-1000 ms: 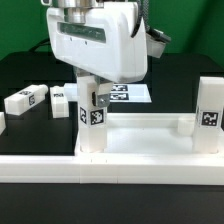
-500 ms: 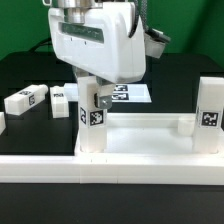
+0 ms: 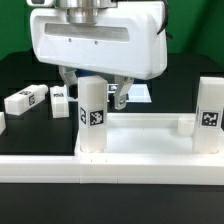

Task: Assemble desk

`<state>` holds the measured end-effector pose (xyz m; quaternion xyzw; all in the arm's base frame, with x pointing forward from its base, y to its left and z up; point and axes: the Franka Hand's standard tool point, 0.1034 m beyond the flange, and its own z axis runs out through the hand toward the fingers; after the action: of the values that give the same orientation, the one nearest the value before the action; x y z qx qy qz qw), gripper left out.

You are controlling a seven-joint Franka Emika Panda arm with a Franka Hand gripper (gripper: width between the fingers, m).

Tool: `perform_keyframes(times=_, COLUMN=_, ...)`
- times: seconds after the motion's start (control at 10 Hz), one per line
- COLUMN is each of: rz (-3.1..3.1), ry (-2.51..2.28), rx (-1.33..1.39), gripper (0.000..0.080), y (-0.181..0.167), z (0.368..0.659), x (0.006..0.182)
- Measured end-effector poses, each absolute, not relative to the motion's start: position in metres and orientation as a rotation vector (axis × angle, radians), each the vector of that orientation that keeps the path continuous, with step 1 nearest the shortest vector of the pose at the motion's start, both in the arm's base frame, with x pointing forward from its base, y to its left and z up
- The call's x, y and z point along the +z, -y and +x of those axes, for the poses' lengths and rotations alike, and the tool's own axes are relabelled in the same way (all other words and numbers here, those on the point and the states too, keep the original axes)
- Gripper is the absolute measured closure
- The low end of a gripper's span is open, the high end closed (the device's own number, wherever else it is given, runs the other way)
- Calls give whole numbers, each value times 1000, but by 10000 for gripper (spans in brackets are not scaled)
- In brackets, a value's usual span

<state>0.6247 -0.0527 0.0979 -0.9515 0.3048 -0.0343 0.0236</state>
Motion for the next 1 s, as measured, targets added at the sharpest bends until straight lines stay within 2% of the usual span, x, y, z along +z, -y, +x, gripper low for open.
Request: perform_keyframes(times=1.0, rz=-3141, ry=400, rx=-110, gripper=150, y=57, z=625, x=97)
